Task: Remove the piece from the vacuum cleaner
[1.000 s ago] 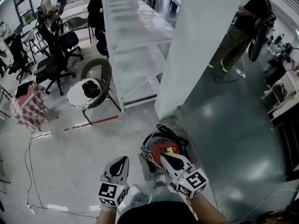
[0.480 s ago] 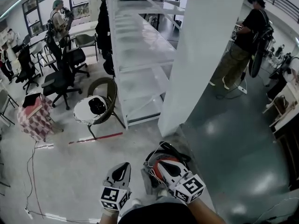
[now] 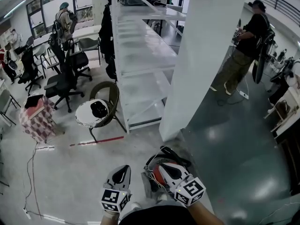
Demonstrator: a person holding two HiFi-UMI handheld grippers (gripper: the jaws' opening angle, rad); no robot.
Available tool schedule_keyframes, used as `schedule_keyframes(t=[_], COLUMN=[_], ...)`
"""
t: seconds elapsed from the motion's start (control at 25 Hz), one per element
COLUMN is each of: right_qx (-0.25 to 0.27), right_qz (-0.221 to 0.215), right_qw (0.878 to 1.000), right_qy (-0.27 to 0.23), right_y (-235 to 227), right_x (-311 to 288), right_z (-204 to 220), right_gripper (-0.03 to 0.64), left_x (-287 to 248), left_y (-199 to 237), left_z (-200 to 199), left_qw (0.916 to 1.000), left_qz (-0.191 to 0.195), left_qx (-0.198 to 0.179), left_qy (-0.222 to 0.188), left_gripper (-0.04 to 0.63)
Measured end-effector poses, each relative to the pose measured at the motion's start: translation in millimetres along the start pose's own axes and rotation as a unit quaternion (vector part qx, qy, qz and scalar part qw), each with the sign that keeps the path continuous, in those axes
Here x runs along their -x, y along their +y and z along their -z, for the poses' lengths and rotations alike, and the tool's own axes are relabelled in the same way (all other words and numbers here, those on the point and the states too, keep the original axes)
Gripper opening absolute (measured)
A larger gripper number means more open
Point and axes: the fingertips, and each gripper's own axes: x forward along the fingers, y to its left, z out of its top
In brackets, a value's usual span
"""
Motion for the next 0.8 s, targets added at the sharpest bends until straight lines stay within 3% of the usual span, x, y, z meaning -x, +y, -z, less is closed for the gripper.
schedule_keyframes(t=[0.8], right_qx=[-0.005], right_qz=[-0.010], right_qw=[1.000], right_qy=[0.013], right_y=[0.1], right_x=[8.3], right_z=[5.0], right_gripper=[0.029], left_x=[5.1], left_y=[-2.4], left_z=[1.2], left_qw=[0.9997], left_qz=[-0.021], left_qx=[0.002], left_qy=[0.009], left_gripper=[0.020])
